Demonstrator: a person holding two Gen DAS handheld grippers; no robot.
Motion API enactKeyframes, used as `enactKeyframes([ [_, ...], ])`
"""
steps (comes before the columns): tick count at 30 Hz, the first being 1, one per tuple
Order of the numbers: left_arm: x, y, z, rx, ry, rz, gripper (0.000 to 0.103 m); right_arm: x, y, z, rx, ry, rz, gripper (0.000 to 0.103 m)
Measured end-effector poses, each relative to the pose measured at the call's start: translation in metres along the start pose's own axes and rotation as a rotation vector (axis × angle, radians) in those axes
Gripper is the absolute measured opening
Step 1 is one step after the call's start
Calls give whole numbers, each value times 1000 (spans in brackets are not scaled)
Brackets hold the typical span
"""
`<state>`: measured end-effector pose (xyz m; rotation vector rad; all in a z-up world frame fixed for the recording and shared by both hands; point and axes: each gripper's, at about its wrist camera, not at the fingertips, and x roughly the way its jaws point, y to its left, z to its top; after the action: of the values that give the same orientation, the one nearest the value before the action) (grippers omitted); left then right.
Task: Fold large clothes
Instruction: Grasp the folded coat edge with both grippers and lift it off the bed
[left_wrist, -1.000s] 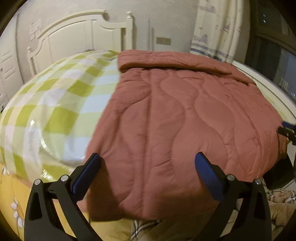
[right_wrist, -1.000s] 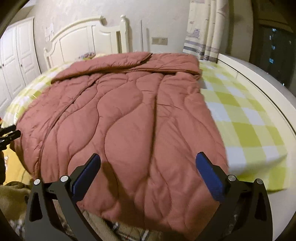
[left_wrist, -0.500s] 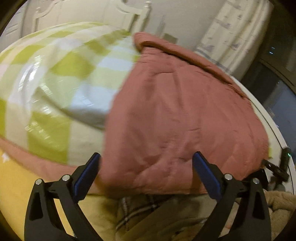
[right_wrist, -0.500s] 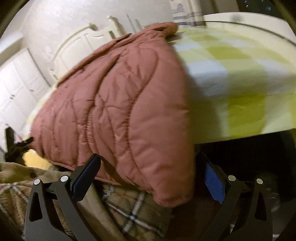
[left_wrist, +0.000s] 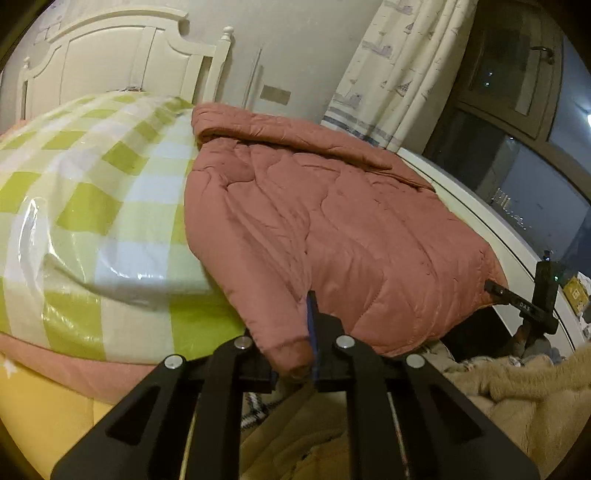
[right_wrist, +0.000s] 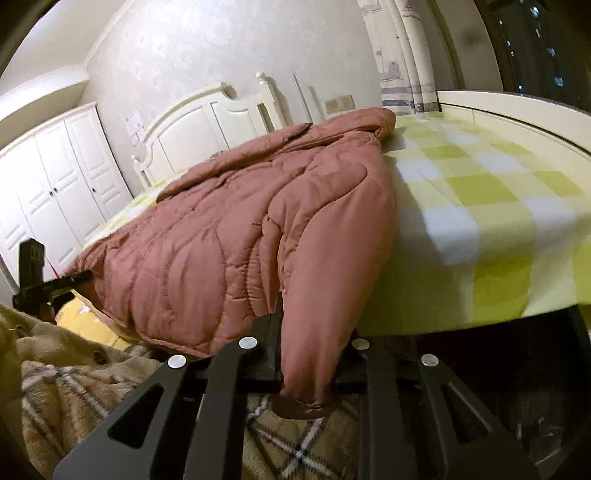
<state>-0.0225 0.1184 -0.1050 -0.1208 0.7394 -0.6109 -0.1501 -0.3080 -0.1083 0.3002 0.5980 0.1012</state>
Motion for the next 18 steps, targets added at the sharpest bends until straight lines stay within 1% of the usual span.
enactKeyframes([
  [1,5,3,-1,-2,19,1,20,4,-3,-2,7,24,-2,23],
  [3,10,7,-9,-25,55,8,49,10,-12,-7,50,65,-13,23],
  [4,12,12,-13,-50,63,-5,75,10,-17,-10,81,73,3,24],
  [5,11,14,-16,-65,53,-16,84,8,-19,-11,95,68,11,24],
  [6,9,15,-18,-77,44,-27,85,7,-20,-12,94,66,11,25],
  [7,9,17,-19,-87,47,-35,85,7,-20,-11,88,70,8,29],
  [9,11,18,-15,-83,40,-36,85,10,-21,-8,82,90,15,60],
  [10,13,18,-13,-80,39,-31,85,12,-21,-6,85,94,21,90],
  [11,15,20,-10,-79,41,-23,85,12,-22,-4,86,74,30,94],
  [12,19,22,-7,-85,42,-15,85,13,-21,-3,84,63,32,92],
  [13,24,26,-4,-107,45,-15,84,15,-20,-3,82,59,35,80],
  [14,27,29,-3,-127,48,-23,83,19,-19,-3,81,70,35,64],
  [15,29,31,-4,-143,52,-30,71,21,-19,-4,78,76,33,57],
  [16,31,32,-5,-149,54,-32,35,22,-17,-5,66,76,31,38],
  [17,31,32,-6,-150,59,-61,15,21,-14,-6,49,70,33,21],
  [18,30,31,-6,-148,51,-82,13,20,-11,-7,37,63,40,21],
])
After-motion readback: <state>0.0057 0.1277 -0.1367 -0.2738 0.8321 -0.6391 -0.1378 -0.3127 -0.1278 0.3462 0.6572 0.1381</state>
